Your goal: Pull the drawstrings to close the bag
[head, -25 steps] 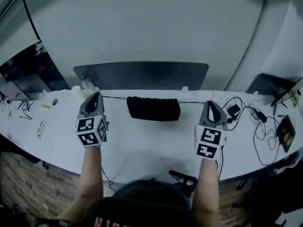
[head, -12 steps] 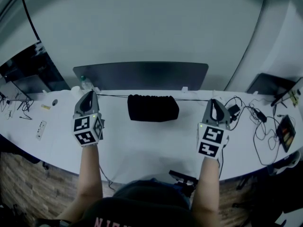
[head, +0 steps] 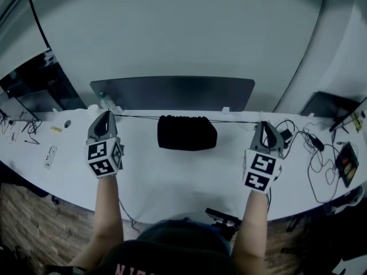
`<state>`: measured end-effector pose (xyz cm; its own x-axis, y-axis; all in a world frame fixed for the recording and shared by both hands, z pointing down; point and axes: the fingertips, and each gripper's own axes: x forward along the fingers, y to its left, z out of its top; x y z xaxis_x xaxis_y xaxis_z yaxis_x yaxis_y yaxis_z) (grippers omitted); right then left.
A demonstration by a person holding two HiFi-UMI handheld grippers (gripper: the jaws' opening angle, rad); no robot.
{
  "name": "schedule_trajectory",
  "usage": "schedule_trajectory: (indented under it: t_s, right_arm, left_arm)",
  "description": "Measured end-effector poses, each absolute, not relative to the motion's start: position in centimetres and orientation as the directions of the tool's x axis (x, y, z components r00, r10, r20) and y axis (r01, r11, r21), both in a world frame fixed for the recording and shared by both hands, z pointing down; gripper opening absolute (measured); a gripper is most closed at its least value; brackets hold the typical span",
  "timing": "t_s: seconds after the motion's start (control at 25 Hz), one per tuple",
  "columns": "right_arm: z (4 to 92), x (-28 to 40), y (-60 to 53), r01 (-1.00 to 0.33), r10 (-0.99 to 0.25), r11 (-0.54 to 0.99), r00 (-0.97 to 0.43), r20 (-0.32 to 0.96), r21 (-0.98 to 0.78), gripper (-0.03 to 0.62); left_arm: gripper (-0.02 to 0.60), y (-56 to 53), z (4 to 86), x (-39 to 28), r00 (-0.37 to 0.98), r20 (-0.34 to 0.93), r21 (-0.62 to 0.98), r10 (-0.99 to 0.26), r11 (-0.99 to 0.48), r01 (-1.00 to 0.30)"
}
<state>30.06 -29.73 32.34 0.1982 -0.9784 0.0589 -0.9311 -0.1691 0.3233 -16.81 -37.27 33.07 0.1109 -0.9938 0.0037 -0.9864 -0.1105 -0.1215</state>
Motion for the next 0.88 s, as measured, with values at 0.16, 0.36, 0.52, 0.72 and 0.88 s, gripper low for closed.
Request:
schedule_trajectory:
  t_s: [0.16, 0.36, 0.52, 0.72, 0.88]
  right_arm:
    - [32.3, 30.9, -29.7, -0.929, -0.972, -0.192, 0.225, 0.069, 0.317, 0.009]
    - [32.1, 31.8, -29.9, -0.925, -0.967, -0.208, 0.244, 0.076, 0.318, 0.009]
    - [31.9, 32.2, -30.0, -0.922, -0.964, -0.217, 0.255, 0.078, 0.322, 0.009]
    - [31.8, 32.8, -30.1, -0.917, -0.96, -0.227, 0.267, 0.084, 0.327, 0.009]
    - [31.6, 33.3, -30.2, -0.914, -0.958, -0.231, 0.273, 0.085, 0.333, 0.009]
  left_arm:
    - [0.015, -37.4, 33.0, -17.2, 0.105, 0.005, -0.124, -0.994, -0.105, -0.987]
    - [0.015, -37.6, 33.0, -17.9, 0.092, 0.009, -0.123, -0.996, -0.093, -0.988]
    - [0.015, -37.8, 33.0, -18.6, 0.075, 0.012, -0.118, -0.997, -0.076, -0.99]
    - [0.015, -37.9, 32.9, -19.3, 0.063, 0.013, -0.12, -0.998, -0.064, -0.991]
    - [0.015, -38.0, 32.7, -19.7, 0.055, 0.011, -0.123, -0.998, -0.056, -0.991]
